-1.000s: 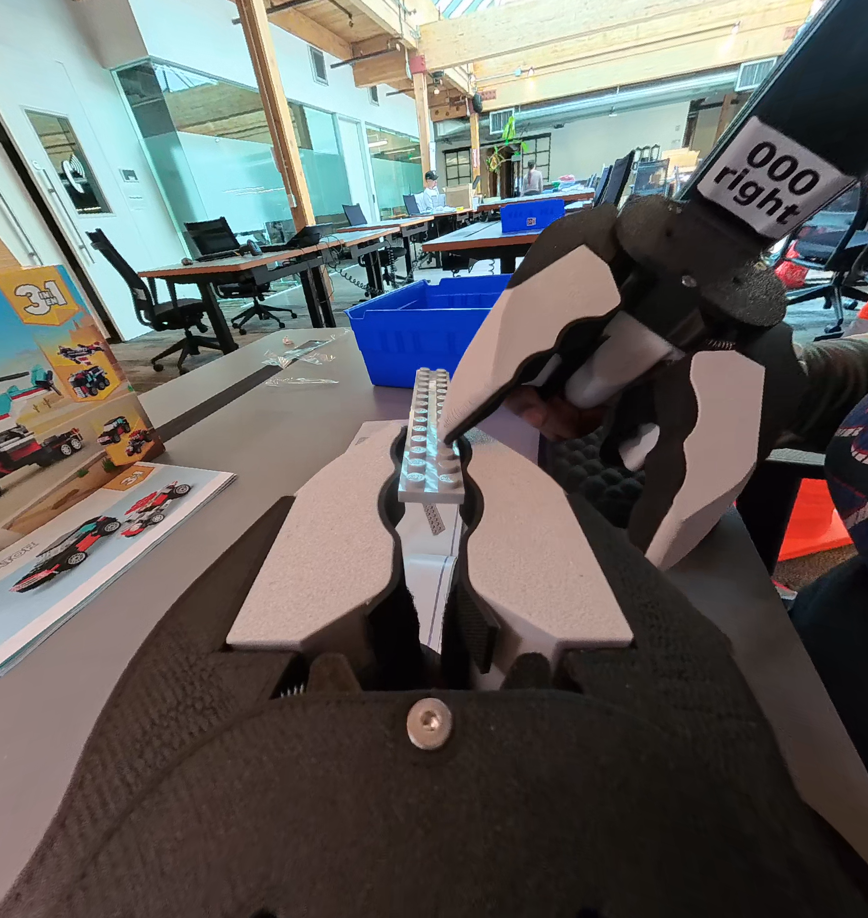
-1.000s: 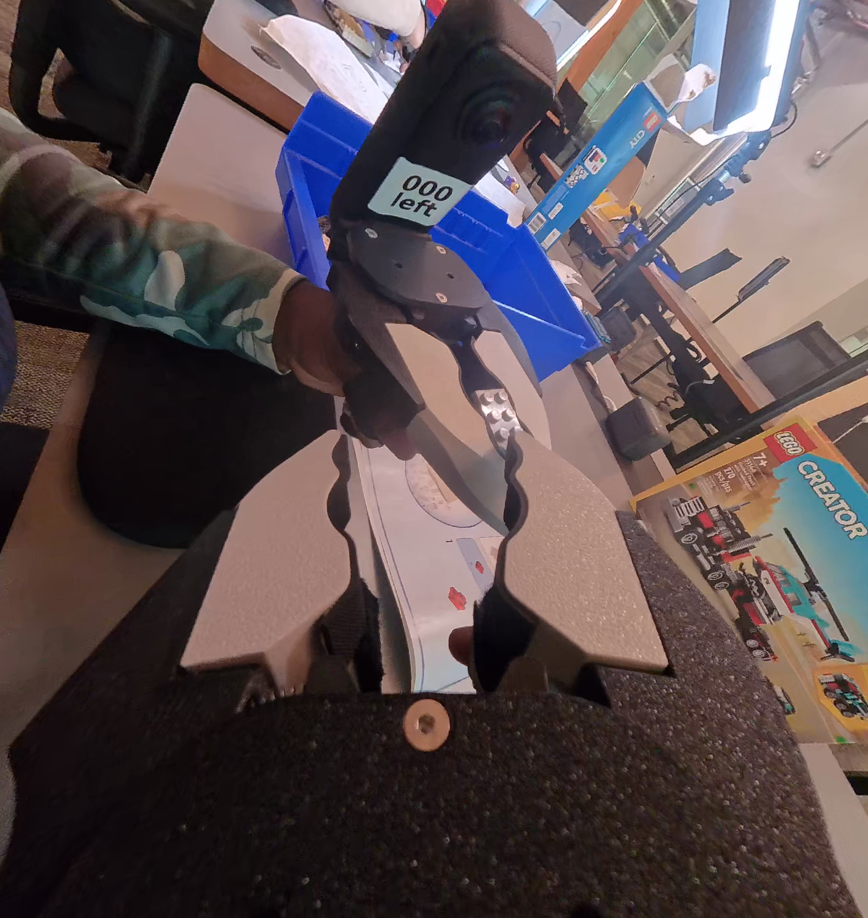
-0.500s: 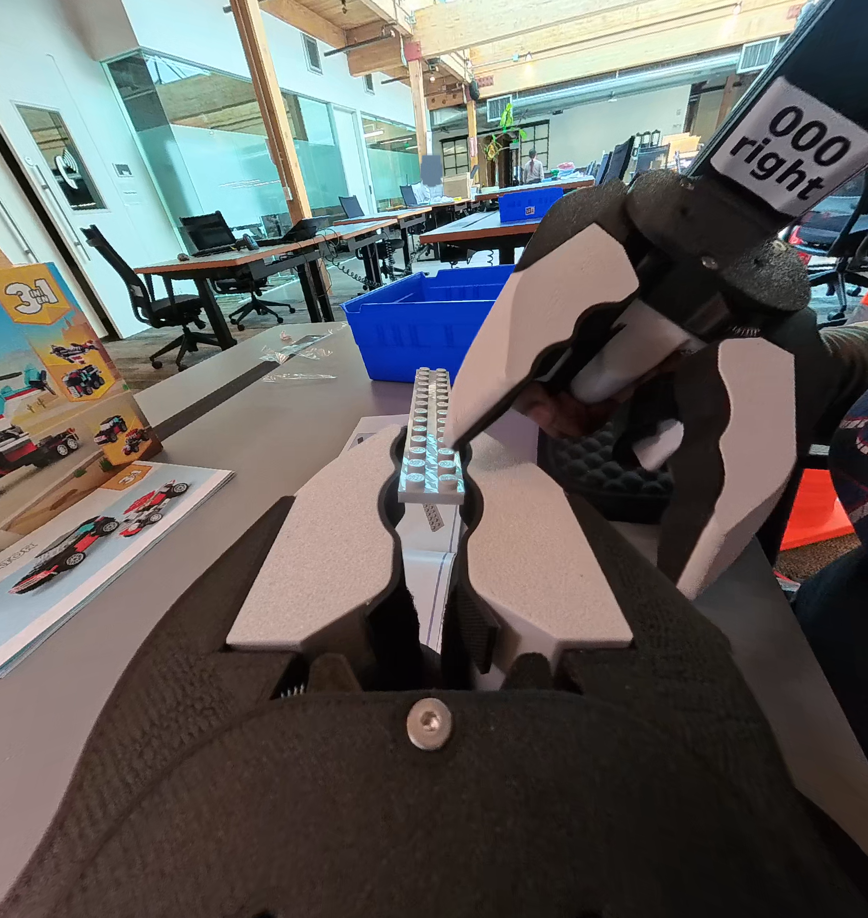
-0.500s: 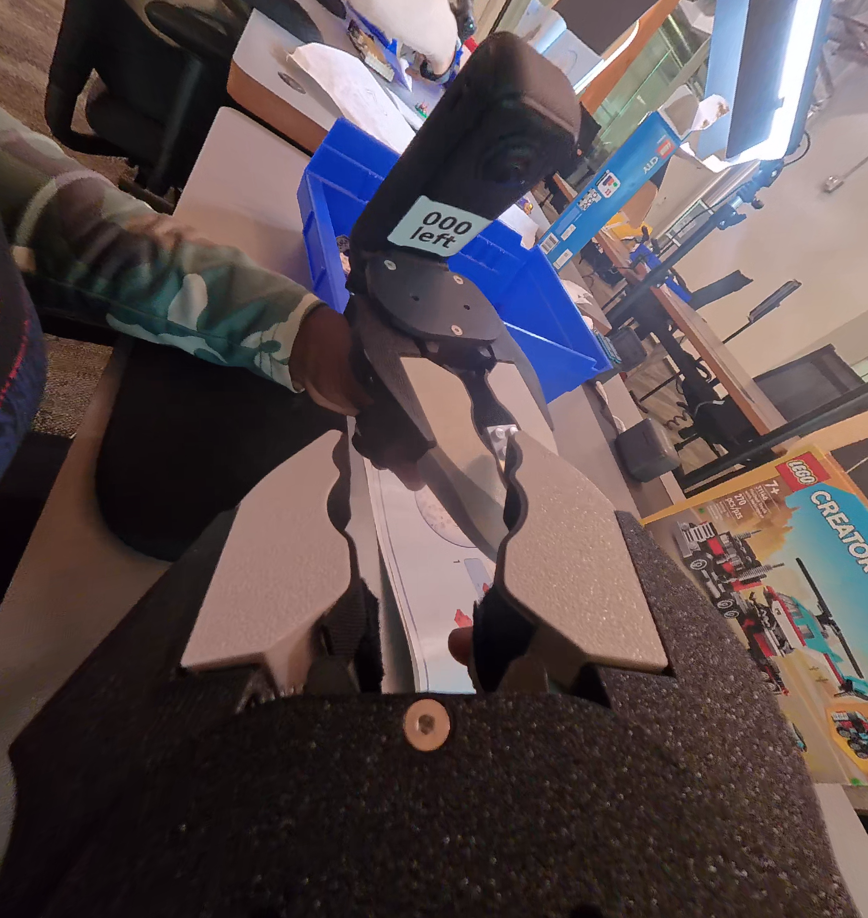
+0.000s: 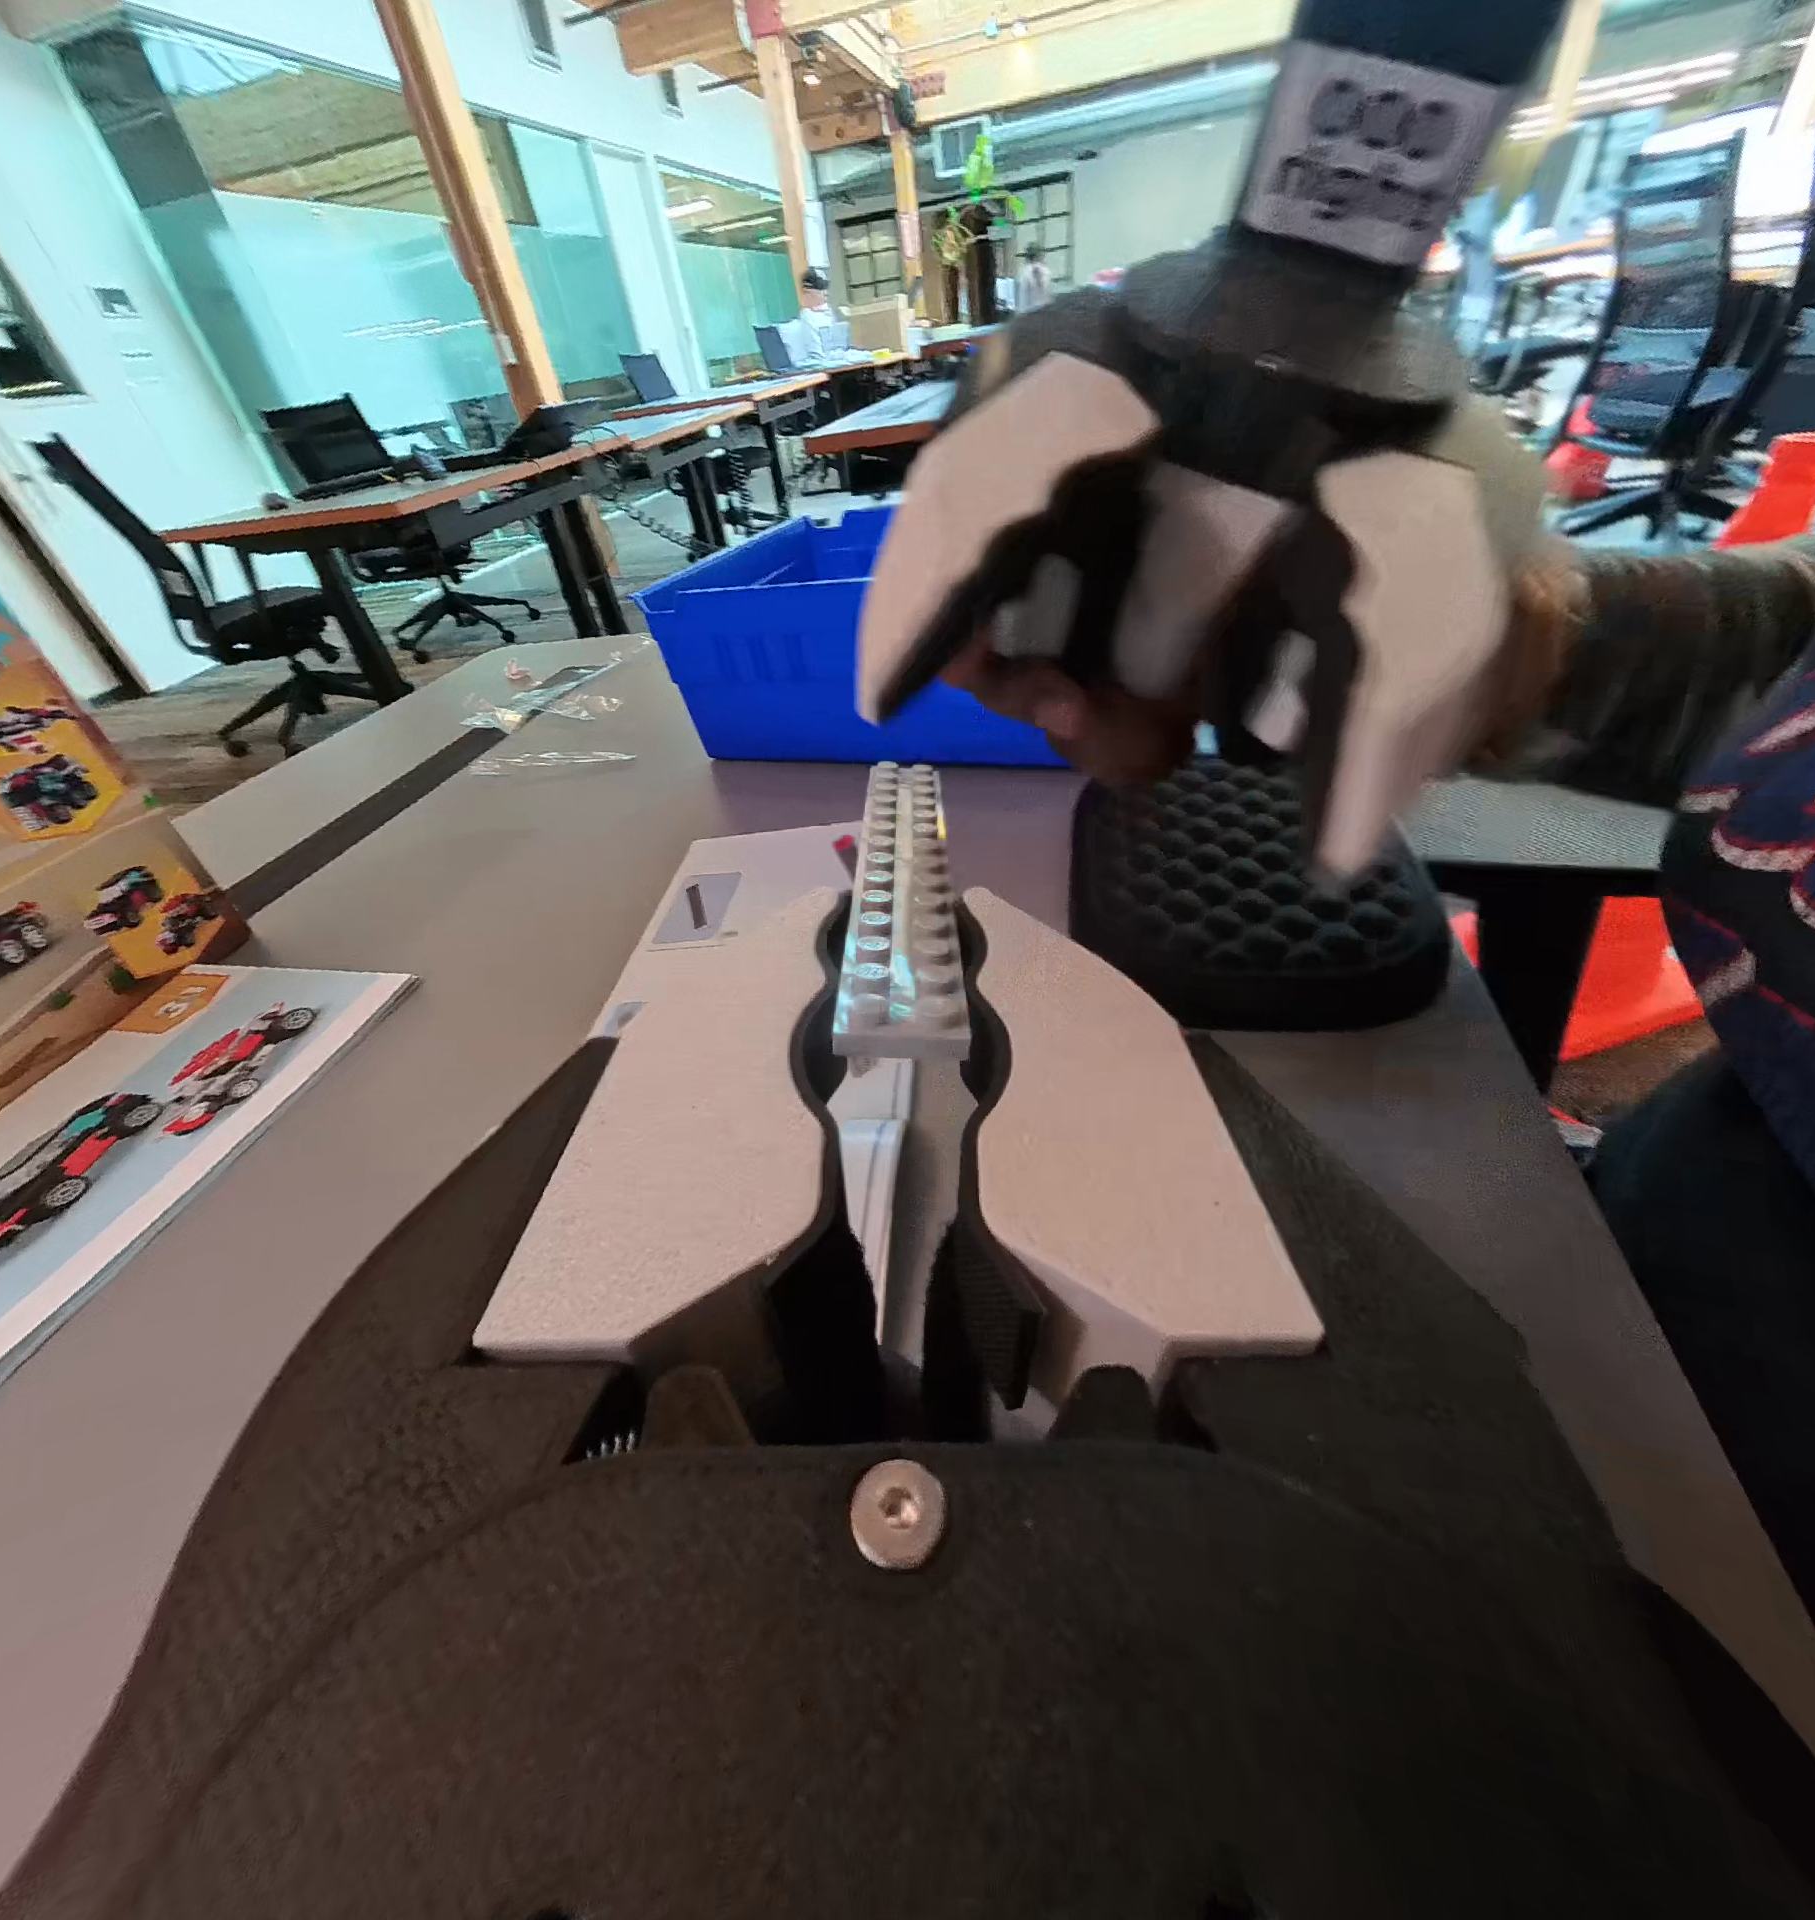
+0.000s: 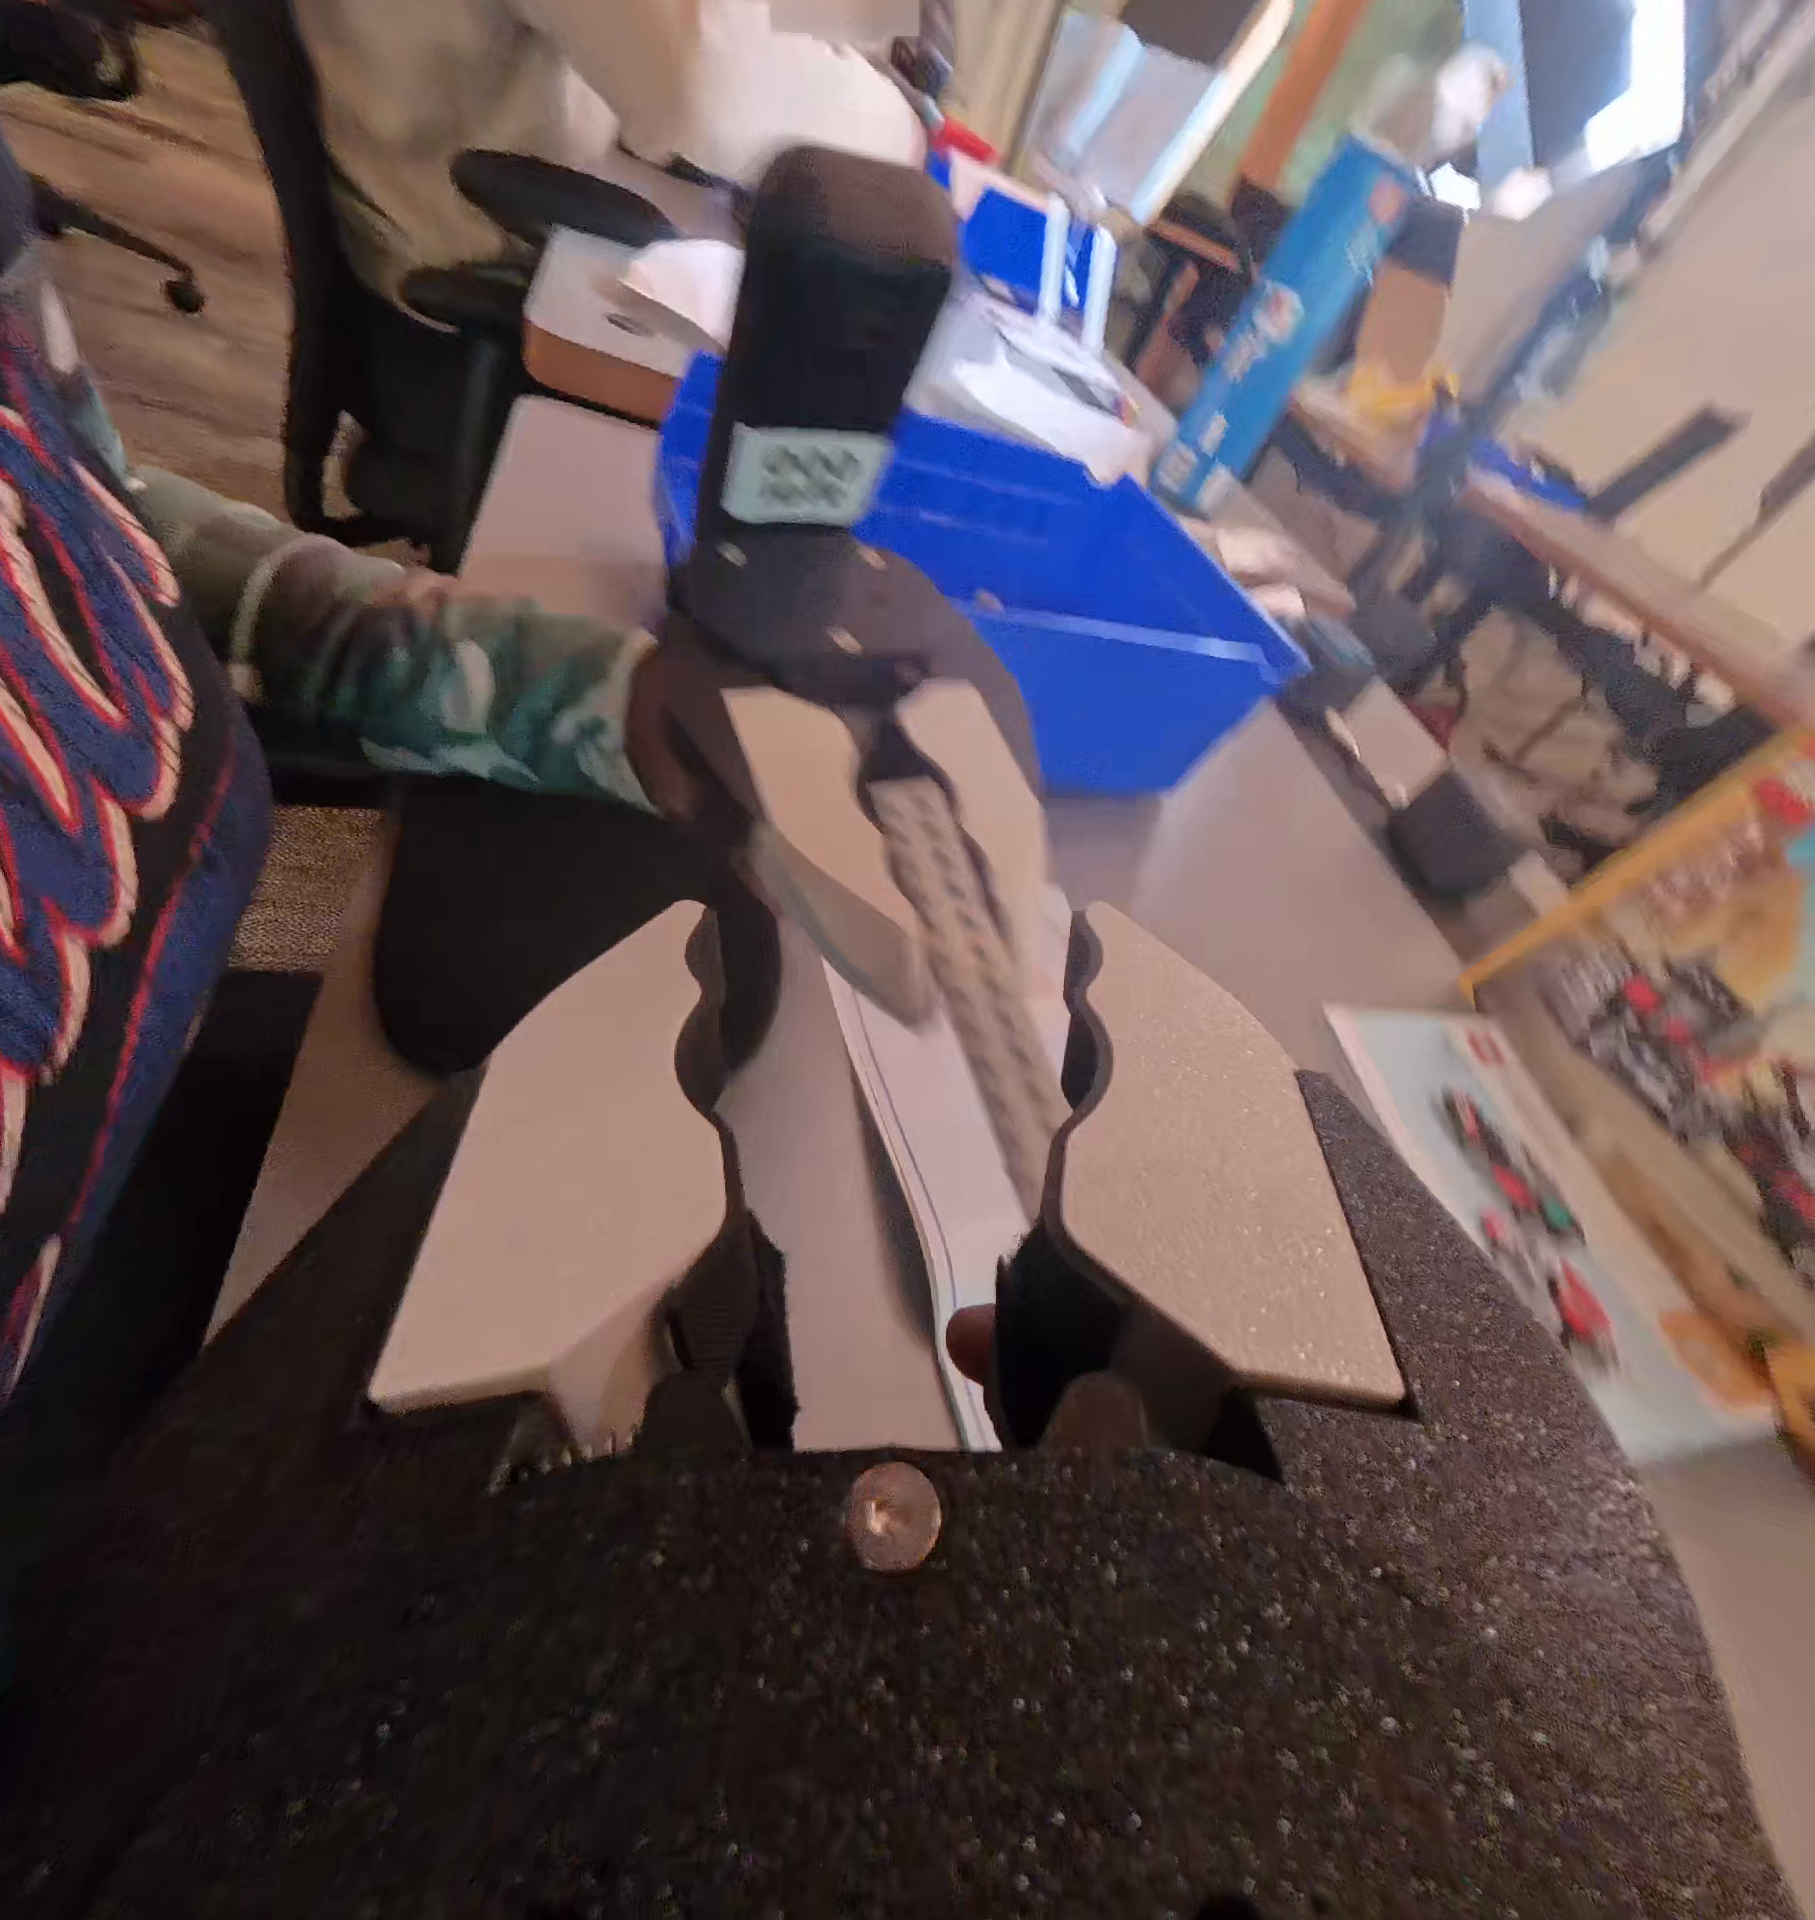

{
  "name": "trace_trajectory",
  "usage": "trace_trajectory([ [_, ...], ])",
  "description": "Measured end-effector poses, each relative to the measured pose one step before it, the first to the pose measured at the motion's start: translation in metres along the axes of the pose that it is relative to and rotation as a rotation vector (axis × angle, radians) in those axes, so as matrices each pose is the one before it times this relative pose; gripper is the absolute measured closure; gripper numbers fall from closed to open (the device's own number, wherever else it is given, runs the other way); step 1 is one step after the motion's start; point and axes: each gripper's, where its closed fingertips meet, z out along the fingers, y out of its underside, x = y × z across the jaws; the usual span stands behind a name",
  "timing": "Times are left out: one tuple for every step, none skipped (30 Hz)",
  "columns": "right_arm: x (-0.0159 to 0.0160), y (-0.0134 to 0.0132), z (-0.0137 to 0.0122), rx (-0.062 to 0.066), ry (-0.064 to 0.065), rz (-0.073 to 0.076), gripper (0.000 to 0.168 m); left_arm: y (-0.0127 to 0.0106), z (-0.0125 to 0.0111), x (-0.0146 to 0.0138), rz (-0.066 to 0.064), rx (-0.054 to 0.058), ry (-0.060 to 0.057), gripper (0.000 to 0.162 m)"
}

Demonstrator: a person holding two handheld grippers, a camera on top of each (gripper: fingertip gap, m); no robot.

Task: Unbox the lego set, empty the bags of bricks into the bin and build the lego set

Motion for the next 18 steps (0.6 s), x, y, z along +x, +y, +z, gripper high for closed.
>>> trace_trajectory([
  [0.00909, 0.01033, -0.01248, -0.0355, 0.0189, 0.0377, 0.105, 0.00027, 0.00101, 0.00516, 0.0035, -0.0013, 0.0294, 0.145],
  [0.00532, 0.00996, -0.00969, -0.0329, -0.0012, 0.028, 0.107, 0.00019, 0.00157, 0.00555, 0.003, -0.0019, 0.0325, 0.145],
  [-0.00017, 0.00794, -0.00626, -0.0233, -0.0313, 0.0216, 0.111, 0.00032, 0.00192, 0.00529, 0.0042, -0.0018, 0.0303, 0.145],
  [-0.00207, 0.00584, -0.00301, -0.0184, -0.0365, 0.0198, 0.114, 0.00006, 0.00187, 0.00417, 0.0058, -0.0013, 0.0229, 0.145],
  [-0.00286, 0.00407, -0.00084, -0.0131, -0.0354, 0.0135, 0.116, -0.00018, 0.00166, 0.00344, 0.0057, 0.0001, 0.019, 0.145],
  [-0.00407, 0.00353, 0.00058, -0.0136, -0.0388, 0.0051, 0.12, -0.00069, 0.00112, 0.00271, 0.0026, 0.0042, 0.0142, 0.145],
  [-0.00237, 0.00326, 0.00111, -0.0174, -0.0236, -0.0044, 0.128, -0.00117, 0.00067, 0.00246, 0.0001, 0.0081, 0.0136, 0.145],
  [-0.00102, 0.0026, 0.00105, -0.0142, -0.0085, -0.0145, 0.139, -0.00107, 0.00036, 0.00227, -0.0024, 0.0085, 0.0118, 0.145],
  [-0.00211, 0.00259, 0.00123, -0.0142, -0.0118, -0.021, 0.149, -0.00097, 0.00031, 0.00131, -0.0052, 0.0073, 0.0054, 0.145],
  [-0.00218, 0.00167, 0.00078, -0.0101, -0.0091, -0.0174, 0.151, -0.00003, 0.00025, 0.00068, -0.0078, 0.001, 0.002, 0.144],
  [-0.00061, 0.00053, -0.00006, -0.0019, 0.0019, -0.0042, 0.151, 0.00106, 0.00013, 0.0009, -0.0084, -0.0071, 0.0018, 0.144],
  [-0.00098, 0.00077, 0.00003, 0.0001, -0.0018, 0.0096, 0.151, 0.00132, 0.00013, 0.00025, -0.0095, -0.0134, -0.0041, 0.144],
  [-0.00078, 0.00248, 0.00026, -0.008, -0.0028, 0.0166, 0.151, 0.00228, 0.00003, -0.00131, -0.0147, -0.0275, -0.0152, 0.144],
  [-0.00074, 0.00588, 0.00072, -0.0303, -0.0018, 0.0142, 0.151, 0.00372, -0.00049, -0.00371, -0.0135, -0.0446, -0.0304, 0.138],
  [-0.00015, 0.00797, 0.00147, -0.047, 0.0048, 0.0116, 0.151, 0.00399, -0.00086, -0.0044, -0.0017, -0.0555, -0.0339, 0.125],
  [-0.00002, 0.00779, 0.00242, -0.0511, 0.0104, 0.0058, 0.151, 0.00423, -0.00025, -0.003, 0.0137, -0.0667, -0.0278, 0.116],
  [-0.00081, 0.0056, 0.00305, -0.0431, 0.0076, 0.0001, 0.151, 0.00353, 0.00109, -0.00064, 0.0241, -0.07, -0.0167, 0.115],
  [-0.00128, 0.00331, 0.00337, -0.0331, 0.0048, -0.0023, 0.151, 0.00226, 0.00309, 0.0016, 0.0199, -0.0662, -0.0046, 0.116],
])
